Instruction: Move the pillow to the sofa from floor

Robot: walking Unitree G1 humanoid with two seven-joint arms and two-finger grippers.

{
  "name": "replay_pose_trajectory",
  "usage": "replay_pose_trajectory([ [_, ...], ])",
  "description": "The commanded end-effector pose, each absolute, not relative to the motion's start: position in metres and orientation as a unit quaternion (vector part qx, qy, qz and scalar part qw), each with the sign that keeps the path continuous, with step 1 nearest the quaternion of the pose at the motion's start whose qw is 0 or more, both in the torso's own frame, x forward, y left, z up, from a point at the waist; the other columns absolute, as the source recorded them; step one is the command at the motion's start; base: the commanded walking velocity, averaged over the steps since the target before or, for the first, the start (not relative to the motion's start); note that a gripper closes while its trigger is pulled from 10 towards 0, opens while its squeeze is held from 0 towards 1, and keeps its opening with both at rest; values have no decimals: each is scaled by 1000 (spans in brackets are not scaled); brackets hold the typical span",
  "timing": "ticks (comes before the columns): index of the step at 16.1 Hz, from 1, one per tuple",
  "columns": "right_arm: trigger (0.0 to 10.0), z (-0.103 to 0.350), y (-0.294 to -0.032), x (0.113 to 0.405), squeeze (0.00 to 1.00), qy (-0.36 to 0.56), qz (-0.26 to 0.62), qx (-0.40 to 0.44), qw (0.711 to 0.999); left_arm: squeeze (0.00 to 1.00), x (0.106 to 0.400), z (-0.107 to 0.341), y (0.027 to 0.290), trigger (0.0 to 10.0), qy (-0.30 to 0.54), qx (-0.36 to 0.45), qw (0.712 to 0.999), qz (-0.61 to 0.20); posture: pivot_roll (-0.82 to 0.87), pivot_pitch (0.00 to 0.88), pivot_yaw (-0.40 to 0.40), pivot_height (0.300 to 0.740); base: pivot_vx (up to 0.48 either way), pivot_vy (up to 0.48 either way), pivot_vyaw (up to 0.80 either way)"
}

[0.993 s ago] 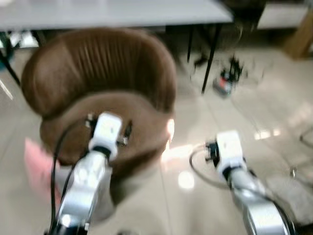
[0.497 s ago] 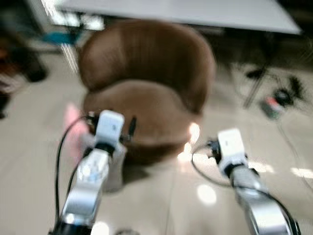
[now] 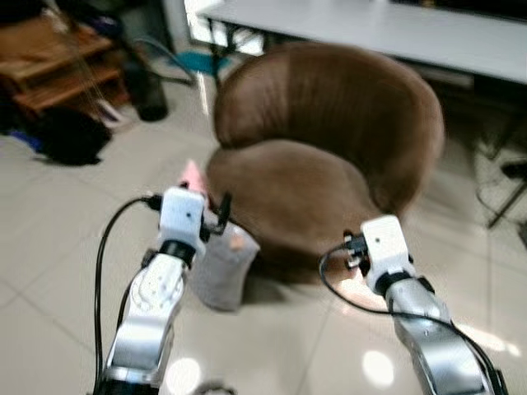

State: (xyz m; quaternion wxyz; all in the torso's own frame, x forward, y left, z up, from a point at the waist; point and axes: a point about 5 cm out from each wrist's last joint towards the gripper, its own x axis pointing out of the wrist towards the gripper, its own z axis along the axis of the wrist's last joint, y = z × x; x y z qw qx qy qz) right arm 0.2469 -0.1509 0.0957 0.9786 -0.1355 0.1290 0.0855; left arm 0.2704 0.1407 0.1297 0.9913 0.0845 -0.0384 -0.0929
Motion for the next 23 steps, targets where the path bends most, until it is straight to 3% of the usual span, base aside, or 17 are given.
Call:
replay_pose_trajectory([
  [1, 10000, 98, -148, 249, 0, 121, 92, -136, 979, 0, 271, 131, 146, 10000, -41, 88, 992, -86, -52, 22, -21, 740, 322, 0, 800],
  [7, 10000, 99, -148, 251, 0, 115, 88, -138, 980, 0, 272, 132, 145, 10000, -43, 92, 991, -92, -51, 24, -17, 740, 321, 0, 800],
  [10, 10000, 99, -149, 252, 0, 114, 85, -135, 981, 0, 273, 132, 145, 10000, -44, 93, 990, -93, -50, 26, -17, 740, 319, 0, 0],
  [14, 10000, 99, -147, 253, 0, 113, 92, -141, 979, 0, 274, 132, 145, 10000, -42, 95, 990, -92, -50, 28, -17, 740, 319, 0, 753],
  [23, 10000, 101, -150, 255, 0, 104, 74, -125, 984, 0, 276, 132, 144, 10000, -39, 95, 990, -99, -53, 32, -11, 740, 344, 0, 0],
])
